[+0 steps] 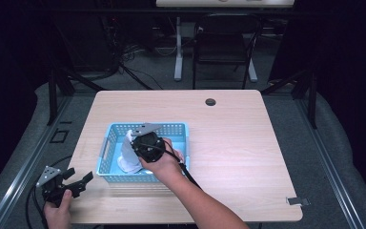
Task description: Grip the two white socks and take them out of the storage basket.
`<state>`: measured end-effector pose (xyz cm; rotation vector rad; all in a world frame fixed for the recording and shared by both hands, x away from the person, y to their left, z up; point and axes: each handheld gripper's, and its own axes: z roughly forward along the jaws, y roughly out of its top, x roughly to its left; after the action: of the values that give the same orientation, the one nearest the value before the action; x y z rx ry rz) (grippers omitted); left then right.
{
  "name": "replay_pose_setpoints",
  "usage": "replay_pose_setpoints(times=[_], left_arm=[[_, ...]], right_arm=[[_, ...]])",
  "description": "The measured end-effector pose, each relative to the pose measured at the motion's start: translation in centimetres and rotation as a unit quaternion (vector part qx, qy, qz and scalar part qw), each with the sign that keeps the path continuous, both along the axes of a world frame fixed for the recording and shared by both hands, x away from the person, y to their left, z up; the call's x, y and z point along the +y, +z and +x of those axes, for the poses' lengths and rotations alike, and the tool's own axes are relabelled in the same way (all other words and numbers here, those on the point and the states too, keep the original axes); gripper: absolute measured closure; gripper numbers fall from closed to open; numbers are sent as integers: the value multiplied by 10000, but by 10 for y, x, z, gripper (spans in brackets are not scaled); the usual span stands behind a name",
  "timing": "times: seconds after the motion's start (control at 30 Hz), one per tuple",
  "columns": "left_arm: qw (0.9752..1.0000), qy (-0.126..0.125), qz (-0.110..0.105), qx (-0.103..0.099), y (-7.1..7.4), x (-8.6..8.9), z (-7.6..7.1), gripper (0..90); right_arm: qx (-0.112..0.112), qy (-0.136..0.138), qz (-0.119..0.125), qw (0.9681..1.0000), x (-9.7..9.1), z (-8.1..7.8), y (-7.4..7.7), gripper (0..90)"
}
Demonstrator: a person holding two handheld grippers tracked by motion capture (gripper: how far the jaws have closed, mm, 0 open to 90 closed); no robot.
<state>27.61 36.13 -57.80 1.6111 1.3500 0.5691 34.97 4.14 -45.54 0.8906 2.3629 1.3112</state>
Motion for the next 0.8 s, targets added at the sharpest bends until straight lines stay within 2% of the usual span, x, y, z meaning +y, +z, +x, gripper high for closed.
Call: replay_pose_setpoints(times=[0.03, 0.07, 0.2, 0.43, 0.53, 0.6, 0.73, 0.8], left_arm=[[10000, -5, 14, 7, 0, 0, 0, 153], [10000, -6, 16, 9, 0, 0, 0, 153], [10000, -5, 1, 4, 0, 0, 0, 153], [10000, 6, -15, -24, -1, -1, 0, 153], [10000, 6, -13, -19, -1, -1, 0, 153], [10000, -6, 2, 11, 0, 0, 0, 153], [10000, -8, 6, 15, 0, 0, 0, 153], [10000, 5, -5, -15, -1, -1, 1, 153]], right_arm=[[-47, -15, 80, 10000, -2, -2, 2, 880], [-190, -65, 219, 9996, -5, -7, 7, 880], [-376, -139, 456, 9982, -14, -14, 16, 881], [-483, -308, 994, 9934, -36, -23, 30, 881], [-510, -360, 1068, 9923, -42, -25, 33, 881], [-597, -470, 1131, 9907, -55, -28, 37, 881], [-680, -559, 1130, 9897, -67, -29, 41, 881], [-718, -691, 1123, 9887, -82, -32, 45, 881]])
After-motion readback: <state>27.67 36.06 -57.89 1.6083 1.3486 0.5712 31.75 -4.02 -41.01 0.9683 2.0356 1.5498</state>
